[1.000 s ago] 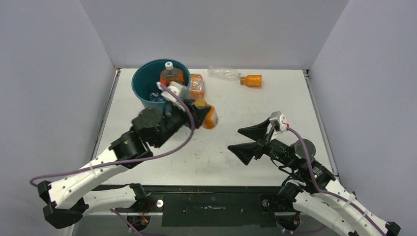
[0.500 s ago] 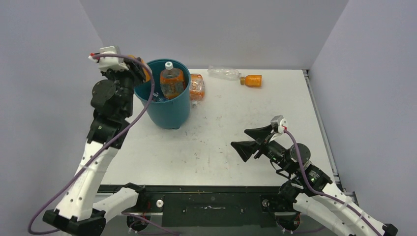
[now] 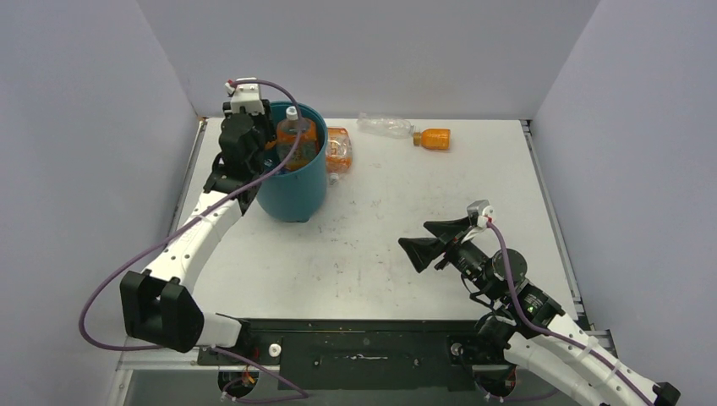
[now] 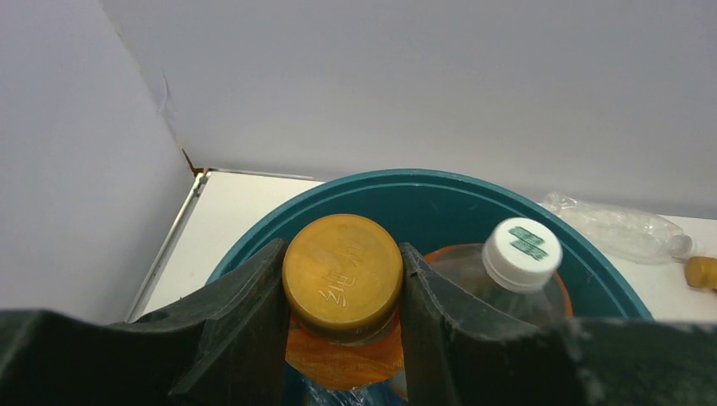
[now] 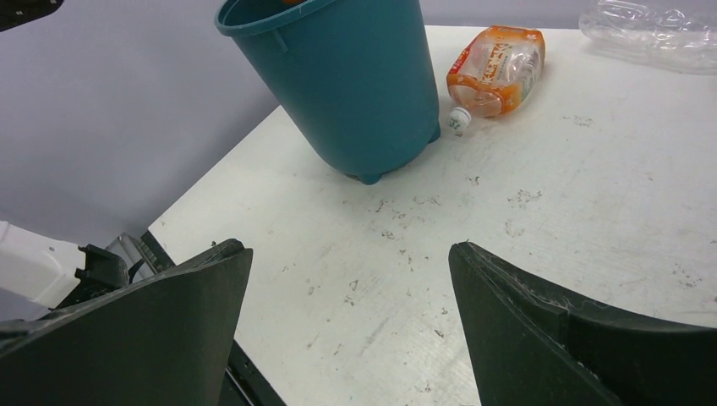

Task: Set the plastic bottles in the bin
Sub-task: Place the plastic bottle in the trash bin, then pick up the plastic bottle at the center of the board.

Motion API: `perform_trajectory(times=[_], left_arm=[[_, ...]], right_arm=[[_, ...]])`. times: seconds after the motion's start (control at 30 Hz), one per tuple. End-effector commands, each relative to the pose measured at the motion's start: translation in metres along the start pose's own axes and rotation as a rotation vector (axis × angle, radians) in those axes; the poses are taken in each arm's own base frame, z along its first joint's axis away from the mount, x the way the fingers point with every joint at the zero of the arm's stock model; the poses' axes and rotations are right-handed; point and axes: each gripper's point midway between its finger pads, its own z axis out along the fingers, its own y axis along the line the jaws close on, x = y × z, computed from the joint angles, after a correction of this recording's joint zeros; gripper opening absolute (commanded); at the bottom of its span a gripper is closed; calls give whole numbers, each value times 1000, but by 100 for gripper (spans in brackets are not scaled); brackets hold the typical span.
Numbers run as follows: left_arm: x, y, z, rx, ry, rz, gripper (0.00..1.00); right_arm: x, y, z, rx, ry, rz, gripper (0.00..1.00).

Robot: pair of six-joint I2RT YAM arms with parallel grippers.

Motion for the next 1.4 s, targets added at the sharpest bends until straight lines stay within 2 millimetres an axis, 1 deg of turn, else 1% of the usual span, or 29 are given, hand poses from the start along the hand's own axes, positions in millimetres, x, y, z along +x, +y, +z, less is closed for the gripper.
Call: perform_trajectory(times=[0.0, 0.1, 0.13, 0.23, 0.3, 0.37, 0.43, 0.47, 0.5, 0.53, 0.6, 0.63, 0.7, 0.73, 0.83, 0.87, 0.93, 0.97, 1.03, 1.1, 1.13, 1.23, 1.3, 1.37], left_arm=[[-13, -1, 19, -27, -78, -20, 0], [-3, -2, 29, -50, -63, -15, 1], [1, -1, 32, -60, -57, -8, 7], [8, 2, 35, -90, -45, -7, 37], [2, 5, 31, -105, -67, -21, 60], [-13, 10, 22, -131, -103, -40, 72], [-38, 14, 7, -148, -159, -62, 89], [-52, 15, -3, -155, -188, -82, 99], [-63, 17, -12, -165, -210, -72, 97], [-76, 17, -24, -169, -233, -80, 96], [-93, 13, -48, -156, -258, -102, 96], [-97, 8, -61, -137, -261, -116, 96], [-99, -3, -86, -76, -248, -145, 96], [-95, -12, -99, -25, -224, -154, 96], [-82, -29, -131, 145, -171, -229, 96], [-77, -32, -141, 199, -157, -246, 96], [-59, -41, -159, 304, -116, -242, 96], [-46, -42, -165, 337, -90, -239, 96], [-30, -44, -177, 384, -51, -235, 96], [-16, -39, -186, 394, -21, -232, 96], [-12, -35, -191, 398, -20, -234, 96], [6, -24, -200, 383, -26, -232, 96], [18, -15, -201, 354, -44, -241, 96], [26, -6, -202, 311, -58, -271, 96]], right_arm=[[-14, 2, 0, 3, -58, 1, 90], [-14, 0, -2, 10, -55, -6, 90], [-14, 0, -2, 11, -56, -9, 90], [-15, 0, -1, 11, -54, -15, 90], [-15, 1, 0, 9, -50, -19, 90], [-16, 2, 1, 5, -47, -24, 90], [-15, 2, 3, 8, -41, -27, 90], [-15, 2, 3, 10, -39, -28, 90], [-15, 1, 3, 13, -38, -28, 90], [-13, 0, 4, 20, -35, -26, 90], [-12, -3, 6, 34, -35, -13, 90], [-14, -9, 7, 70, -46, -1, 90], [-15, -20, 8, 135, -64, 33, 90], [-15, -26, 8, 173, -75, 52, 90], [-15, -47, 7, 289, -107, 79, 90], [-11, -56, 6, 337, -91, 74, 90], [-7, -73, 5, 436, -71, 56, 90], [-3, -79, 7, 471, -55, 46, 90], [7, -89, 14, 516, -29, 42, 90], [17, -94, 27, 507, -15, 63, 90], [25, -96, 37, 494, 1, 81, 90], [42, -103, 63, 419, 6, 189, 90], [49, -107, 84, 368, 4, 249, 90], [60, -110, 110, 345, 36, 258, 90]])
